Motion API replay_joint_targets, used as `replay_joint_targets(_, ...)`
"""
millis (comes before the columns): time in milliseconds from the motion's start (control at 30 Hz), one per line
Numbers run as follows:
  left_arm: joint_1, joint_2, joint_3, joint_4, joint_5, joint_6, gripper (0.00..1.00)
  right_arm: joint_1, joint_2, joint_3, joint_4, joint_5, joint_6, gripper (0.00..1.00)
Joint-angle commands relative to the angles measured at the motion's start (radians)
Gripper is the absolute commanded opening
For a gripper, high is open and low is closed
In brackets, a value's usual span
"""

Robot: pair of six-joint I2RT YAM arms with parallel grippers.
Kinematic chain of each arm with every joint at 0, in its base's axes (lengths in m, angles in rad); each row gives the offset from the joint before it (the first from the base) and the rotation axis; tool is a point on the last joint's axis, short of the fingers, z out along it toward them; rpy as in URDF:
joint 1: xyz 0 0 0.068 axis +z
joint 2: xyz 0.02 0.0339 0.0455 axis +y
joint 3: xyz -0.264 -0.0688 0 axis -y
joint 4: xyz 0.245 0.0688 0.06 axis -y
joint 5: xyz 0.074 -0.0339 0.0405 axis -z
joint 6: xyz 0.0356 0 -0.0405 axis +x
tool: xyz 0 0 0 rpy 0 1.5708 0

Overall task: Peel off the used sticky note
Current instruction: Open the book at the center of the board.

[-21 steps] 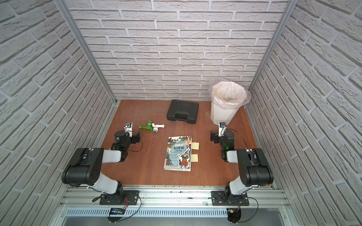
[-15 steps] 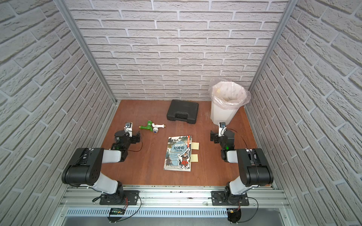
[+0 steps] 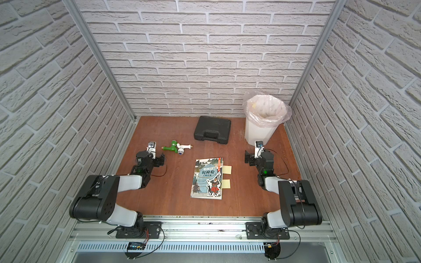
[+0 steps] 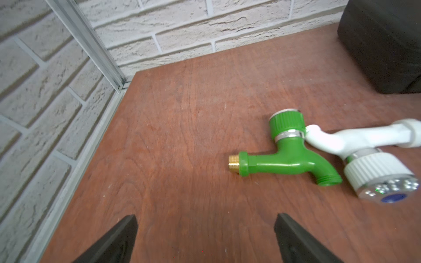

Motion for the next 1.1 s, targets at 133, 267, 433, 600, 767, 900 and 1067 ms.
replay_joint_targets(133,-0.071,-0.198,0.221,-0.487,-0.229,-0.229,0.98,0.014,-0.133,0.244,-0.511,0.003,0.318,0.99)
replay_joint_targets(267,0.033,-0.216,0.27,-0.697,0.039,-0.573,0.98,-0.006,-0.086,0.303,-0.579,-0.229,0.592,0.99)
replay_joint_targets(433,0.106,-0.173,0.251,-0.69,0.449,-0.718,0.98,0.004,0.064,0.339,-0.537,-0.555,0.739,0.94)
replay_joint_targets(600,-0.034,-0.185,0.247,-0.748,0.464,-0.704,0.98,0.078,0.039,0.268,-0.505,-0.531,0.764,0.93)
replay_joint_targets(767,-0.152,-0.185,0.242,-0.79,0.467,-0.699,0.98,0.174,0.009,0.219,-0.507,-0.507,0.786,0.93)
replay_joint_targets(900,-0.235,-0.173,0.23,-0.794,0.463,-0.69,0.98,0.246,-0.004,0.2,-0.514,-0.471,0.801,0.93)
replay_joint_targets(1067,-0.312,-0.143,0.216,-0.778,0.462,-0.678,0.98,0.325,0.032,0.197,-0.477,-0.439,0.834,0.93)
